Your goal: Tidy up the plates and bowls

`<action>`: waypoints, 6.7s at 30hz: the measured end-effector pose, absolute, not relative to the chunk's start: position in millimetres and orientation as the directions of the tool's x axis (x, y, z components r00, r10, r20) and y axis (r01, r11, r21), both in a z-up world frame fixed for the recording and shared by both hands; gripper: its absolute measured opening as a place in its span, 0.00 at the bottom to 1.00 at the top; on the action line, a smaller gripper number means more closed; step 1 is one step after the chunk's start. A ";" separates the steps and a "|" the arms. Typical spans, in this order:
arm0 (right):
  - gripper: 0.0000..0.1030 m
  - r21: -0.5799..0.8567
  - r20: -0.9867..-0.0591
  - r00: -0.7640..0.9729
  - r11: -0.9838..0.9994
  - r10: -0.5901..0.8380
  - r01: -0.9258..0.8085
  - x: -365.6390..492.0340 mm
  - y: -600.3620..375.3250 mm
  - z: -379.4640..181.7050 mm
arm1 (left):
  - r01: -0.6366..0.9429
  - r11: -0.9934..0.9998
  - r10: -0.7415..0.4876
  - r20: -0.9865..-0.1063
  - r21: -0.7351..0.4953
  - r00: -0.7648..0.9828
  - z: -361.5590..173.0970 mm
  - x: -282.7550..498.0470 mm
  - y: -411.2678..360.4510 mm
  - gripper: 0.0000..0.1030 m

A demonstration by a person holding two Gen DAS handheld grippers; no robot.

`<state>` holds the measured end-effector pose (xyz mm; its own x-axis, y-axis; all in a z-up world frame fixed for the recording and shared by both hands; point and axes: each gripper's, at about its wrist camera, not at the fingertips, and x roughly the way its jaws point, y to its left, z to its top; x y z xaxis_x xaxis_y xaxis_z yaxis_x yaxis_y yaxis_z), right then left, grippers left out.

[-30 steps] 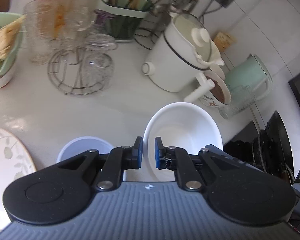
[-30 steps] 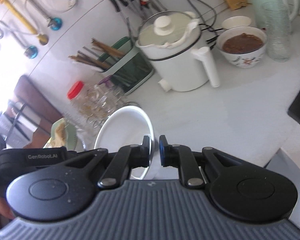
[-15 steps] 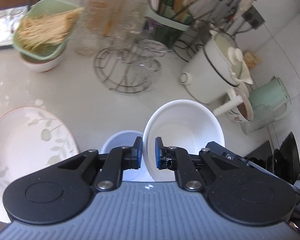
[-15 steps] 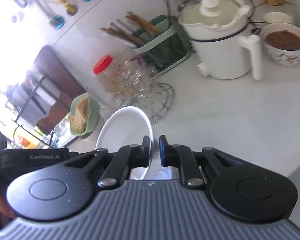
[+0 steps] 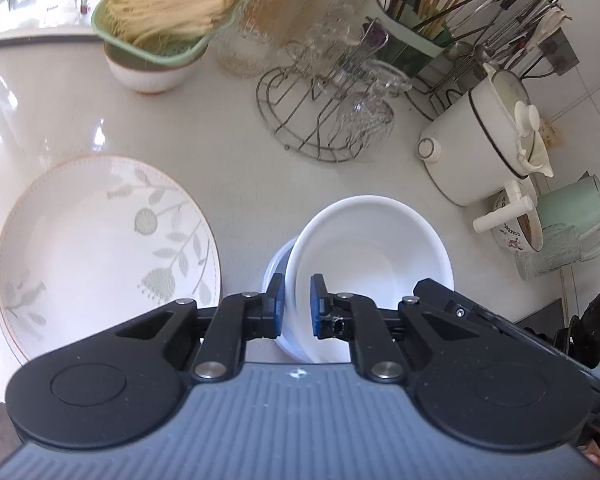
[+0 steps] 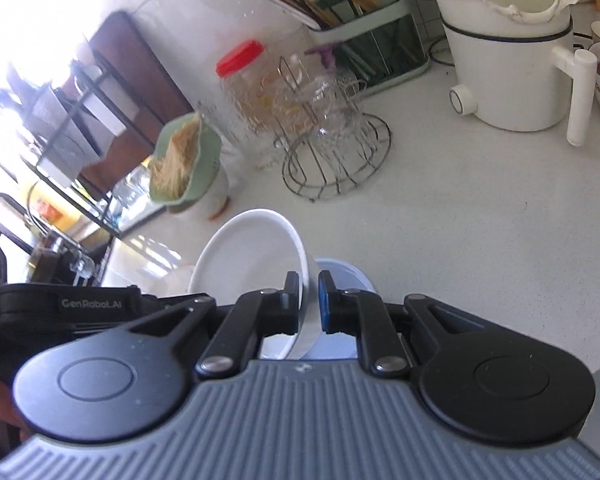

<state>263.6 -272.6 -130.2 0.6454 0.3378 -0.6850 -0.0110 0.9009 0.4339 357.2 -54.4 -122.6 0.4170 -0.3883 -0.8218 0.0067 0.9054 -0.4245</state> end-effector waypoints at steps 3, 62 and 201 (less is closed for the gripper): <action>0.13 0.408 -0.706 0.633 0.913 0.319 -0.005 266.6 -271.9 -135.6 | 0.004 0.906 -0.389 -0.827 -0.424 0.405 -131.5 356.8 -56.9 0.13; 0.12 0.429 -0.782 0.594 0.853 0.187 0.296 260.0 -311.6 -221.0 | 0.296 0.912 -0.350 -0.916 -0.285 0.196 -213.5 389.3 -133.5 0.41; 0.43 0.268 -0.708 0.690 0.961 0.148 0.069 289.4 -118.2 -66.3 | 0.150 0.946 -0.323 -0.838 -0.287 0.440 -36.5 378.1 102.1 0.50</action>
<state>289.4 -118.2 -66.3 0.6904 0.1485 -0.7080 0.0687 0.9608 0.2685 378.1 102.1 -36.5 0.4403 -0.3235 -0.8375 0.1501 0.9462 -0.2865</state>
